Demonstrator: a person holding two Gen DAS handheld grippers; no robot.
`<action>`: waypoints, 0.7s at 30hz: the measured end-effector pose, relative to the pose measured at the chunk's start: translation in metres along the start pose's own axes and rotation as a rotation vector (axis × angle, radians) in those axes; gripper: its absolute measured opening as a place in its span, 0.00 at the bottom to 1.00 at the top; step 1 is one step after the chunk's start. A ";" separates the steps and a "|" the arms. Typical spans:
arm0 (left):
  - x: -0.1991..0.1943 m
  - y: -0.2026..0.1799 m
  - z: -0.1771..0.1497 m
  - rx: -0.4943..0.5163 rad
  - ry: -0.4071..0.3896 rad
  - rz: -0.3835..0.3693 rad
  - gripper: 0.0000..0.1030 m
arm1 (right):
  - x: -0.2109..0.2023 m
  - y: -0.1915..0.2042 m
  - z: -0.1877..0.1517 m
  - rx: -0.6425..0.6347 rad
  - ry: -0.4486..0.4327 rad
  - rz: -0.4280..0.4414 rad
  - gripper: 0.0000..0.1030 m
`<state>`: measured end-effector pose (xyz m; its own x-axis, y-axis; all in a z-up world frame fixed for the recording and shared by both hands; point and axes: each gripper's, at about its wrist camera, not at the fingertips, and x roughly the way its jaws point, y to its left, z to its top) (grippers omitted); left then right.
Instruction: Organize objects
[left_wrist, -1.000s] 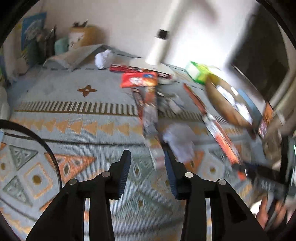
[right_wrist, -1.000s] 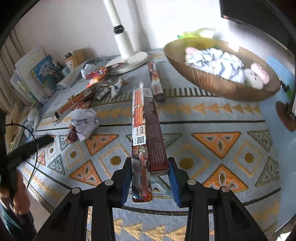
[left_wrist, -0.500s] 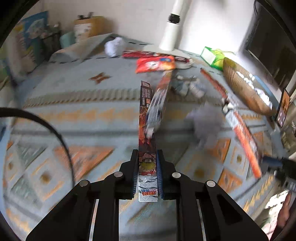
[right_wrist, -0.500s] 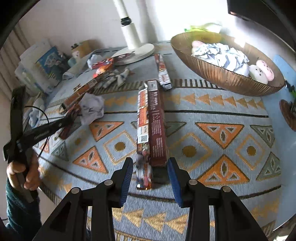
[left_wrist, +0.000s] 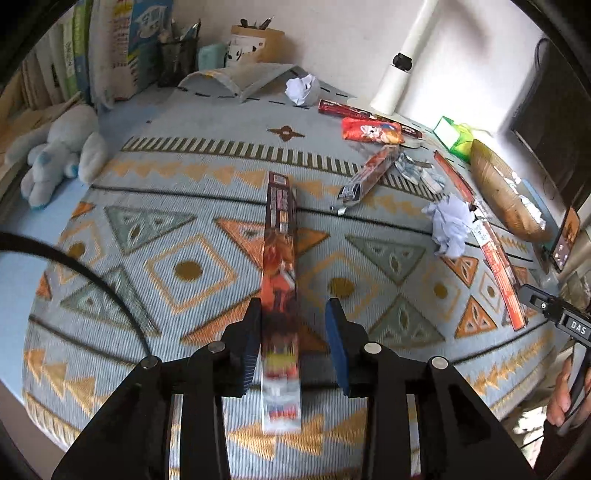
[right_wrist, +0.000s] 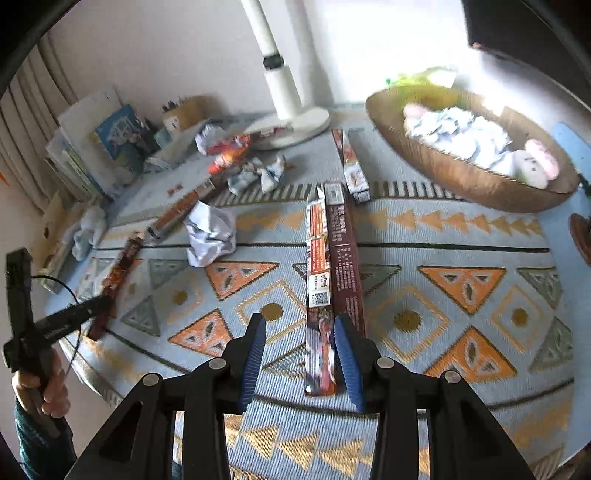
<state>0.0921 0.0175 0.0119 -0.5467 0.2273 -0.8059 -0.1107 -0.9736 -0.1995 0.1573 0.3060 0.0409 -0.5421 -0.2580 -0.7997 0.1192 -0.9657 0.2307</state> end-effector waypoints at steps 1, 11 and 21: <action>0.002 -0.004 0.002 0.013 -0.005 0.015 0.30 | 0.002 0.002 0.001 -0.003 -0.007 0.006 0.37; 0.013 -0.013 0.010 0.089 -0.047 0.075 0.31 | 0.027 0.030 0.014 -0.149 0.010 -0.100 0.37; 0.005 0.000 0.004 0.041 -0.052 0.039 0.30 | 0.040 0.028 0.007 -0.055 0.026 -0.041 0.37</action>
<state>0.0858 0.0186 0.0096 -0.5931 0.1890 -0.7827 -0.1217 -0.9819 -0.1449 0.1333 0.2689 0.0186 -0.5255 -0.2177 -0.8225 0.1431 -0.9756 0.1668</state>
